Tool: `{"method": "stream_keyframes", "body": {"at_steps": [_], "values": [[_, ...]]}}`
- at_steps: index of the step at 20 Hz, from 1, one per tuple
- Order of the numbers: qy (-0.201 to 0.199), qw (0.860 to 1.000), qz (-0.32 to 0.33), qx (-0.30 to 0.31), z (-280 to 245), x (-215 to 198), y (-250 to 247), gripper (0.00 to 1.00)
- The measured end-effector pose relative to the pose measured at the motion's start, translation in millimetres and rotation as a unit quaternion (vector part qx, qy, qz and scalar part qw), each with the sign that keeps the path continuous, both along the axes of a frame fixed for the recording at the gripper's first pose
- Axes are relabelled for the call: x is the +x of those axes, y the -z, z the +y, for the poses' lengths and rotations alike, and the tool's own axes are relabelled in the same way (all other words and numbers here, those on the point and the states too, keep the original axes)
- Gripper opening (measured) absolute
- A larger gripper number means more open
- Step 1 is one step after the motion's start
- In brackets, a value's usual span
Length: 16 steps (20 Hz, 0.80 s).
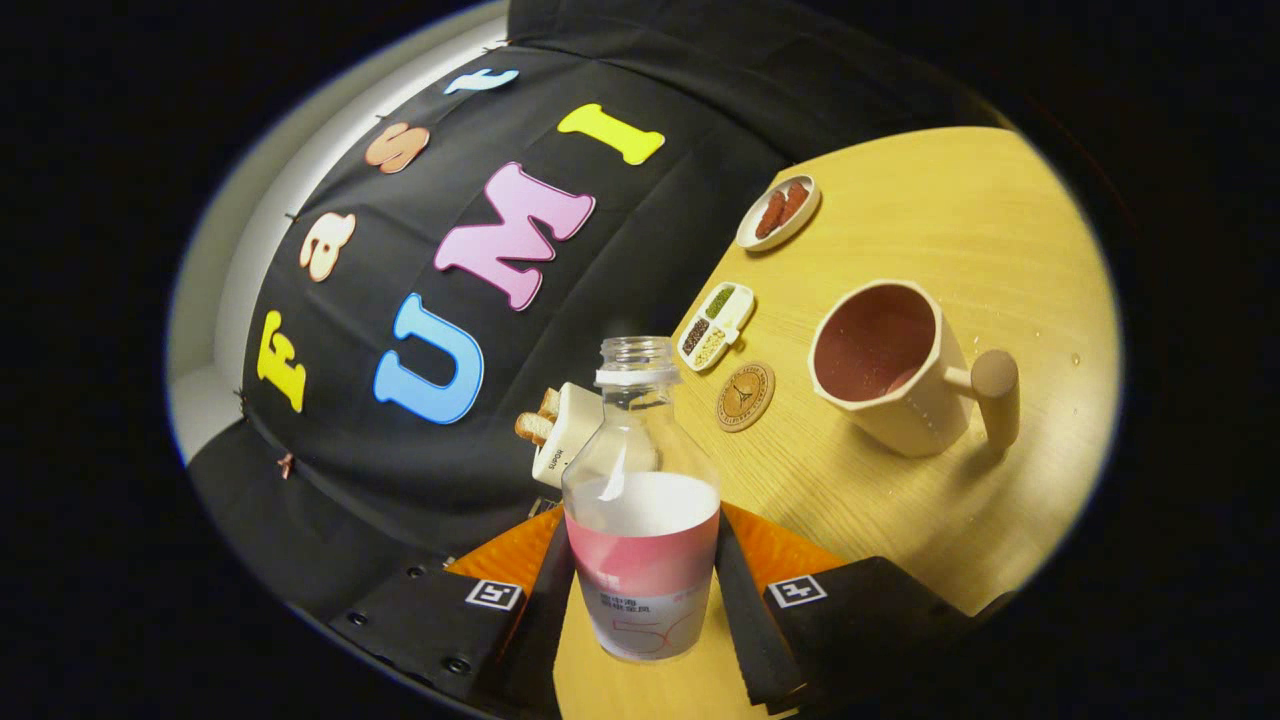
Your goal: Take the bottle from table, then pour the juice into the cup, finally place the bottle on the coaster
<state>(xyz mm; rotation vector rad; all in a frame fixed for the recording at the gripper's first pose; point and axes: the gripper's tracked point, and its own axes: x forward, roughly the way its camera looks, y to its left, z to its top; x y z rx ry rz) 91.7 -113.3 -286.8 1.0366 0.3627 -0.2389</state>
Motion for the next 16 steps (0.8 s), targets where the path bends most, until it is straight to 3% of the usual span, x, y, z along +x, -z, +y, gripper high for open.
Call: {"method": "stream_keyframes", "body": {"at_steps": [6,16], "values": [[0.04,0.996,-0.01,0.077,-17,4,-7,0.74],[0.093,0.975,-0.002,0.202,-33,-3,4,0.74]]}}
